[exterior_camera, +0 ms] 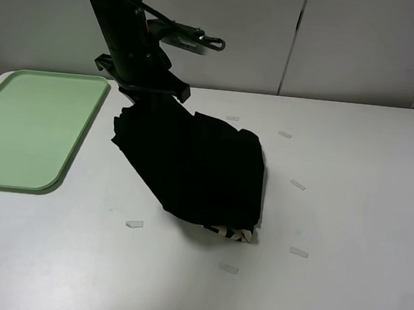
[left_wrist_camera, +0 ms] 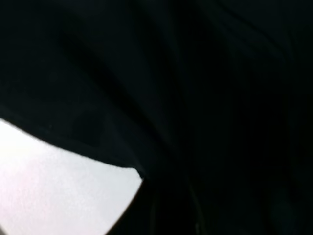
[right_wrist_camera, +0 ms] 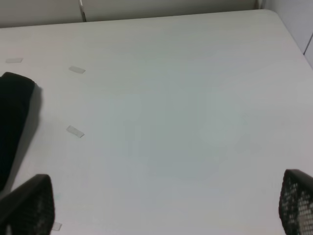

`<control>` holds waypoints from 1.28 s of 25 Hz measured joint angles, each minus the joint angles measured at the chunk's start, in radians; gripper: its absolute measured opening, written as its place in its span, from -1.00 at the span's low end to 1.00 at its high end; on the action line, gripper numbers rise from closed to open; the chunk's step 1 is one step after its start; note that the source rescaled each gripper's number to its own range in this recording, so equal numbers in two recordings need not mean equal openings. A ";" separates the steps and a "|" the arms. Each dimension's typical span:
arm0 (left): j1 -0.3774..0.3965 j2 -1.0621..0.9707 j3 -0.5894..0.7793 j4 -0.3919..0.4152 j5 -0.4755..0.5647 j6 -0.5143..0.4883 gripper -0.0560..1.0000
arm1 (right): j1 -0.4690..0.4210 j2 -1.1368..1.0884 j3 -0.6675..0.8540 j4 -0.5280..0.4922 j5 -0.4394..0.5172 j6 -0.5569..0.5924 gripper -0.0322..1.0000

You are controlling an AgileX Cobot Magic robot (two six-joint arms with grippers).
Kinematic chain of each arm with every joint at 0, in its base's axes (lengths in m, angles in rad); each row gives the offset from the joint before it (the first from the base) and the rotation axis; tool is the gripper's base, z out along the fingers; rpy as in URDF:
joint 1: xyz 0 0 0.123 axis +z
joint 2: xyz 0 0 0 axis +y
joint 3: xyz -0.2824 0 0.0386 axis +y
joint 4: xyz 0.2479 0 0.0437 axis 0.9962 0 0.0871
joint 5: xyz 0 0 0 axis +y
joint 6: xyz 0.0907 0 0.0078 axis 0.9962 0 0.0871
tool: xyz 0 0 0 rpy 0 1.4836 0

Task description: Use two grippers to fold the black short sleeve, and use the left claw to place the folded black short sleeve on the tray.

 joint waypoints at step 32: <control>-0.323 0.197 0.000 -0.172 -0.448 0.023 -0.80 | 0.000 0.000 0.000 0.000 0.000 0.000 1.00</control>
